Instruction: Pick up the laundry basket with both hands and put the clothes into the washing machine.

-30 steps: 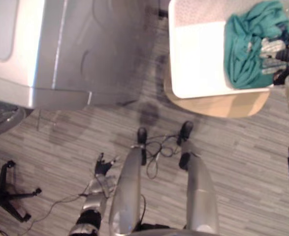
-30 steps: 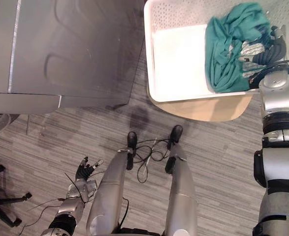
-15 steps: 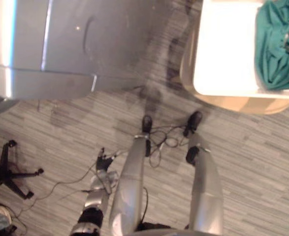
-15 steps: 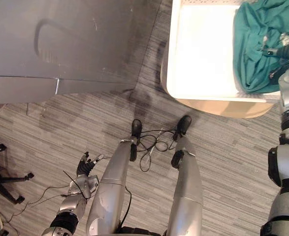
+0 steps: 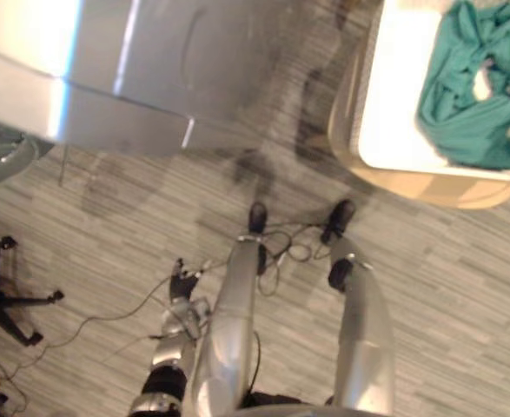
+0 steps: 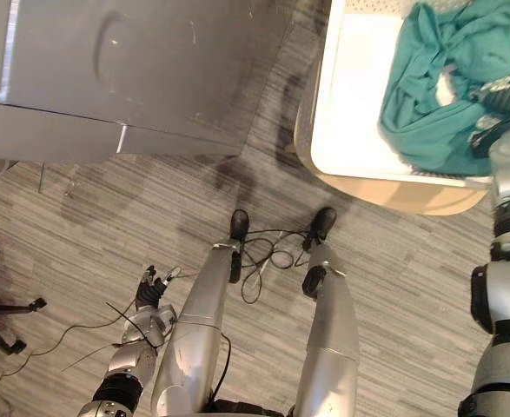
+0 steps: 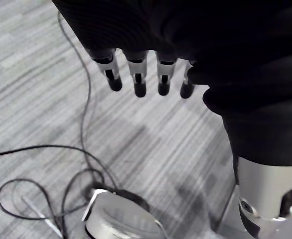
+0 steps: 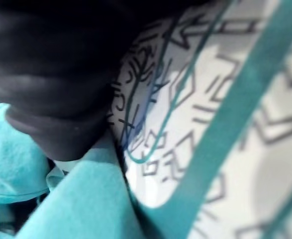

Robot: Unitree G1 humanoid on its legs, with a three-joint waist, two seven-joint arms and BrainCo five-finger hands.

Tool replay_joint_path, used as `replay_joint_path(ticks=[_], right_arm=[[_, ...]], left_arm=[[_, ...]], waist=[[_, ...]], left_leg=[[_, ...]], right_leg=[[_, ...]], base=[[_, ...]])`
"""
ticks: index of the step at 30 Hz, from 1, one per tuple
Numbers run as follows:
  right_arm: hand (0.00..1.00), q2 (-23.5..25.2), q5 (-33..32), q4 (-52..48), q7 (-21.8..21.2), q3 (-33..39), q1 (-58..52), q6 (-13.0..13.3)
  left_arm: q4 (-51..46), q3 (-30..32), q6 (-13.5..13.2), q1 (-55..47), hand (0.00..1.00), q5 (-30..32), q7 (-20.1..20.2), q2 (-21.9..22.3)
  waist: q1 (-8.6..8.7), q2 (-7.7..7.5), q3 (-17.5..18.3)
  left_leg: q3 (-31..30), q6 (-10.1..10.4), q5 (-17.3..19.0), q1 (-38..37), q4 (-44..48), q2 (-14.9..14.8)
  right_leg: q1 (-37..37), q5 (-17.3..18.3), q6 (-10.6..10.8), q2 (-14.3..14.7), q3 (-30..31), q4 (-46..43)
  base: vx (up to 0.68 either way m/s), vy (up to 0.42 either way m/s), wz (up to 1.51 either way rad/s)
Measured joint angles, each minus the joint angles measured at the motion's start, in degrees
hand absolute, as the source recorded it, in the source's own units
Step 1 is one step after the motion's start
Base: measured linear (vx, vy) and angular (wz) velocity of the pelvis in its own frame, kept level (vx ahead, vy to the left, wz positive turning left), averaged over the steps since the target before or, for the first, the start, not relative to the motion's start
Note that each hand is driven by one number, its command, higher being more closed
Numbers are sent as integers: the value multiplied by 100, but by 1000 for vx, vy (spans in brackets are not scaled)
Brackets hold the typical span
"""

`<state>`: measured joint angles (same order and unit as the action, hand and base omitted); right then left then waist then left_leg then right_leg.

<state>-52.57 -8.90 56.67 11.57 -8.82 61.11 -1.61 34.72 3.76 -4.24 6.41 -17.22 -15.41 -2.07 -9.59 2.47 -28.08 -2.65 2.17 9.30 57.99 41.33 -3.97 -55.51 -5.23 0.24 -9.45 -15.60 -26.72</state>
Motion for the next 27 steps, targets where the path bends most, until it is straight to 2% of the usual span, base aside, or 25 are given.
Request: replay_joint_path(ticks=[4, 8, 12, 13, 16, 21, 24, 26, 27], right_arm=[[100, 296, -375, -459, 103, 580, -415, 9], [100, 520, -892, -921, 316, 1319, -896, 27], [100, 621, -1280, -1422, 445, 1969, -1360, 75], [100, 723, -1418, -1719, 486, 2229, -1467, 120], [100, 980, -1639, -2631, 537, 2775, -1954, 214], [100, 1393, -1634, -4214, 601, 3192, -3097, 366], [100, 1597, -1490, -5007, 597, 3568, -3842, 422], [100, 1801, -1336, -5353, 609, 3864, -4279, 487], [100, 1872, -1240, -5488, 615, 4017, -4572, 541]], left_arm=[[169, 198, 7, 57, 0, -11, -130, 103], [332, 225, 30, 92, 0, -9, -126, 101], [619, 324, 141, 97, 0, -2, -119, 54], [705, 329, 168, 93, 0, 3, -112, 14], [857, 346, 252, 46, 0, 20, -85, 0], [887, 567, 410, -476, 0, 214, -77, 78], [763, 640, 498, -840, 0, 210, -79, 136], [257, 827, 543, -1176, 0, 208, -98, 234], [-354, 894, 558, -1443, 0, 208, -117, 281]], waist=[[136, -37, 6], [284, -238, 18], [362, -378, 93], [430, -404, 107], [463, -487, 189], [559, -602, 923], [556, -631, 1434], [549, -651, 1772], [547, -655, 1990]], left_leg=[[10, -6, 4, -422, -81, 13], [81, -4, 2, -1112, -310, 43], [91, -3, 1, -1867, -588, 89], [79, 1, -1, -2115, -673, 105], [100, 2, 0, -2756, -906, 121], [86, 4, 2, -3583, -1387, 185], [101, 13, -6, -4169, -1804, 200], [109, 54, -34, -4510, -2112, 203], [107, 82, -53, -4699, -2293, 204]], right_leg=[[415, 29, 22, -22, -28, 59], [998, 128, 56, -69, -24, 98], [1621, 283, 72, -120, -35, 93], [1840, 333, 71, -140, -59, 88], [2362, 476, 102, -166, -65, 78], [3005, 755, 183, -242, -149, 106], [3466, 867, 247, -250, -171, 279], [3741, 922, 291, -234, -195, 439], [3886, 927, 297, -223, -210, 537]], base=[[31, -3, 8], [51, -13, 7], [84, -35, 13], [93, -51, 14], [73, -45, 10], [99, -34, 11], [143, 1, 4], [171, 7, 0], [189, 18, 2]])
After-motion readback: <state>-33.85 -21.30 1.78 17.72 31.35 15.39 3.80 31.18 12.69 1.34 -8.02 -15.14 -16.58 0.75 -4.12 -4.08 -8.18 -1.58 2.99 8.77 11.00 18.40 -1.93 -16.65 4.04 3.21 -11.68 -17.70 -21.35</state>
